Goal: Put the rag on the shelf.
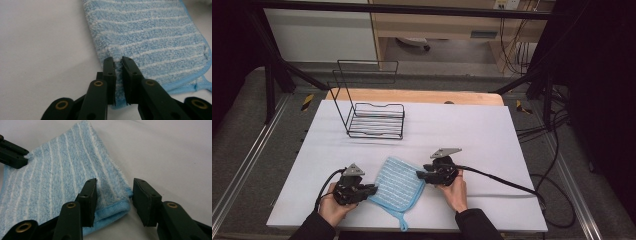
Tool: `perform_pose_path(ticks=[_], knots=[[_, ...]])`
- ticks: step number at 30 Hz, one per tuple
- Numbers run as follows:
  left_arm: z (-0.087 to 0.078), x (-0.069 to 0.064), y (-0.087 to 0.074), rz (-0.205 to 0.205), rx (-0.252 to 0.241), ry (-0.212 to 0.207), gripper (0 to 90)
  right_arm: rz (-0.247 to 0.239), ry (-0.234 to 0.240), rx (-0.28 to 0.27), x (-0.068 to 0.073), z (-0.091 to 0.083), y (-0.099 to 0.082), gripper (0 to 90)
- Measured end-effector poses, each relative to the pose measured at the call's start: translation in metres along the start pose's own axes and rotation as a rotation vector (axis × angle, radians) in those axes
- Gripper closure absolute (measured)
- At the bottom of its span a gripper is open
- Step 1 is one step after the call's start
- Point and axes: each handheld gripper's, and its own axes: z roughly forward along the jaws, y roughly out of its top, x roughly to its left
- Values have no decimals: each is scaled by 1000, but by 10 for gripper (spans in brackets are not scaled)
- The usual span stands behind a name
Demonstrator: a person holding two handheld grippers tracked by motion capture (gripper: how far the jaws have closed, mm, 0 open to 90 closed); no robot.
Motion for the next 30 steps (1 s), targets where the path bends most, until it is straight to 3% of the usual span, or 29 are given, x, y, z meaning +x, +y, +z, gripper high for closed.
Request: perform_pose_path(ticks=[16, 24, 30], knots=[[-2, 0, 0, 0, -10, 0, 841, 65, 25, 16, 1, 4, 4, 802], [-2, -4, -1, -15, -34, 27, 849, 39, -1, 0, 2, 7, 14, 825], [-3, -7, -5, -39, -42, 40, 843, 21, 10, 1, -2, 12, 18, 794]])
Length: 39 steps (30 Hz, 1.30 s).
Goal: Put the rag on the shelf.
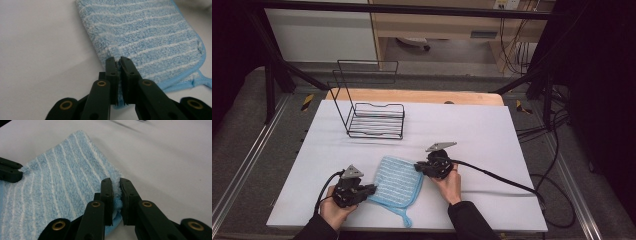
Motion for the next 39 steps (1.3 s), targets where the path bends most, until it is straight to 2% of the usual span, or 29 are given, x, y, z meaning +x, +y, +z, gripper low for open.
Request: perform_pose_path(ticks=[1, 2, 5, 8, 9, 10, 12, 15, 20, 21, 23, 27, 31, 32, 34, 35, 36, 39], knots=[[0, 0, 0, -2, 3, 2, 840, -10, 1, 2, 0, 0, 0, 750], [0, 0, -1, -1, 1, 2, 840, -10, 1, 2, 0, 0, 0, 750], [0, 1, -1, 2, 4, 3, 824, -14, -29, -5, 1, -2, -1, 546], [0, 2, -2, 9, 11, -3, 818, 3, -17, 8, 2, 1, -4, 522], [-1, 2, -2, 8, 11, -6, 817, 23, -5, 22, 2, 4, -5, 510], [-1, 3, -3, 7, 11, -8, 818, 27, 1, 13, 5, 5, -8, 576], [-1, 3, -3, 2, 11, -9, 818, 42, 4, 13, 6, 5, -9, 594], [-1, 2, -3, -9, 11, -8, 825, 52, 8, 6, 8, 5, -10, 763], [-2, 1, -3, -25, -2, -5, 840, 72, 25, 1, 6, 3, -5, 821], [-2, 0, -4, -34, -8, -8, 841, 71, 32, 1, 3, 4, 1, 823], [-2, -1, -4, -39, -16, -11, 840, 36, 24, 3, 1, 7, 11, 823], [-4, -5, -6, -36, -34, 12, 832, 1, 24, 14, 1, 16, 24, 818], [-3, -2, -8, -43, -34, 15, 806, -11, 21, 22, 0, 24, 22, 793], [-3, -2, -8, -40, -35, 16, 769, -33, 20, 15, -1, 26, 21, 785], [-4, 0, -8, -30, -37, 25, 736, -34, 17, 10, -1, 26, 21, 755], [-4, 1, -8, -28, -41, 28, 673, -42, 13, 0, 0, 22, 22, 706], [-5, 2, -8, -27, -45, 29, 673, -42, 13, 0, 0, 22, 22, 706], [-10, 7, -7, -25, -71, 26, 587, -62, -4, -43, 2, 13, 26, 576]])
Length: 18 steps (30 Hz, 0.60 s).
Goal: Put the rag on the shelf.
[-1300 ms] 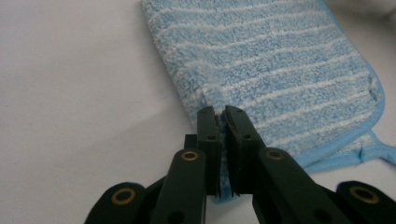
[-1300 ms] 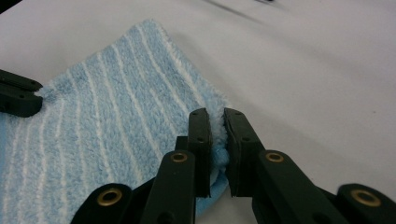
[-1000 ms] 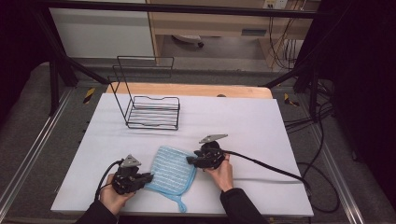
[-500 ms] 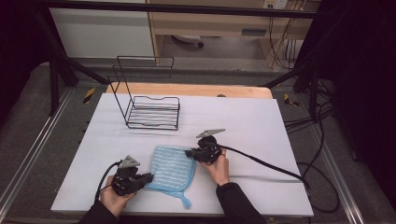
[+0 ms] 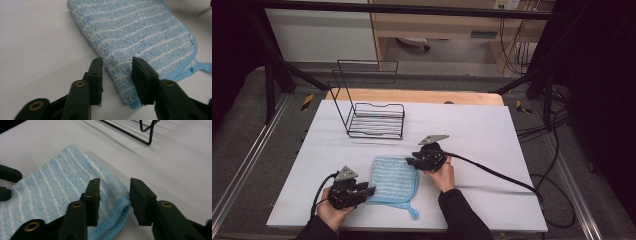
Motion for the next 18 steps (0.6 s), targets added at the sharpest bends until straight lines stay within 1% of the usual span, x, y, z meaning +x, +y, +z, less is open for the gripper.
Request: perform_pose_path(ticks=[1, 2, 3, 5, 7, 8, 9, 11, 12, 13, 14, 15, 17, 18], knots=[[-2, 2, 1, 0, -11, 0, 557, -3, -1, -16, 1, -4, 2, 512], [-3, 4, 1, -4, -19, -2, 491, 1, 6, -43, 2, -12, 4, 435], [-4, 6, 2, -4, -25, -4, 491, 1, 6, -43, 2, -12, 4, 435], [-5, 10, 4, 7, -26, -9, 420, 4, 9, -59, 2, -20, 6, 336], [-4, 13, 7, 20, -21, -12, 364, 10, 12, -62, 1, -27, 5, 286], [-3, 14, 9, 24, -21, -12, 317, 14, 17, -75, -1, -33, 3, 226], [-2, 14, 11, 31, -21, -12, 317, 14, 17, -75, -1, -33, 3, 226], [-1, 16, 15, 50, -16, -5, 257, 21, 19, -81, -3, -39, -1, 186], [0, 16, 17, 58, -12, -7, 234, 20, 13, -84, -4, -41, -4, 156], [1, 17, 19, 63, -10, -6, 201, 19, 10, -89, -6, -46, -9, 106], [2, 18, 22, 68, -8, -5, 201, 19, 10, -89, -6, -46, -9, 106], [3, 19, 24, 71, -4, -5, 189, 24, 7, -86, -7, -49, -12, 86], [4, 22, 29, 70, 1, -5, 144, 27, 9, -86, -9, -53, -17, 70], [4, 23, 31, 71, 4, -4, 118, 34, 7, -89, -10, -57, -24, 59]])
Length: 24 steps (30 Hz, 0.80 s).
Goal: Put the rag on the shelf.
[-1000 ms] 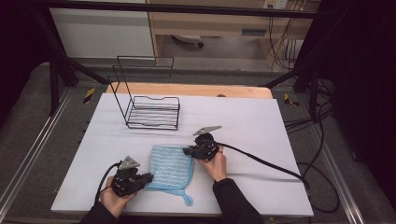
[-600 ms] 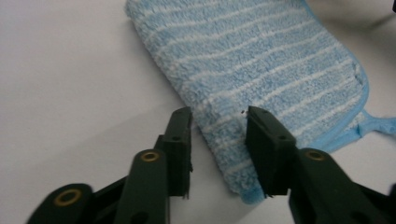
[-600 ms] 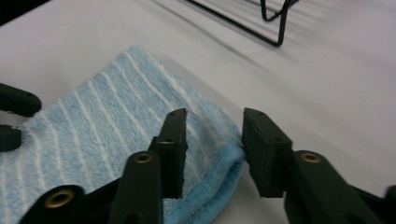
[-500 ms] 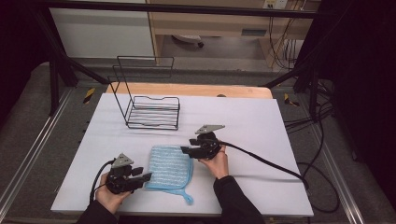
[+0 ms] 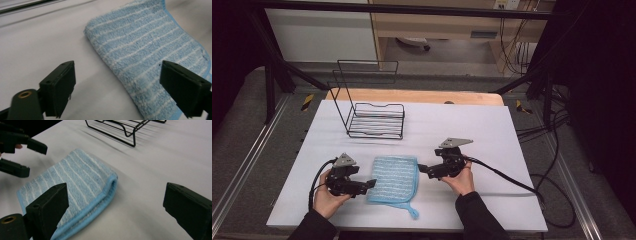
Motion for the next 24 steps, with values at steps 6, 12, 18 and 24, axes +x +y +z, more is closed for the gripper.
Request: perform_pose_path(ticks=[6, 12, 18, 24], knots=[[2, 8, 18, 15, 1, 18, 87, -1, -2, 26, -2, -8, -13, 27], [11, 14, 38, 9, 6, 39, 91, -5, -4, 32, -3, -13, -22, 15], [25, 21, 51, -6, 19, 59, 139, -12, -12, 30, -3, -18, -26, 13], [40, 29, 54, -24, 48, 76, 227, -18, -23, 30, -3, -20, -27, 14]])
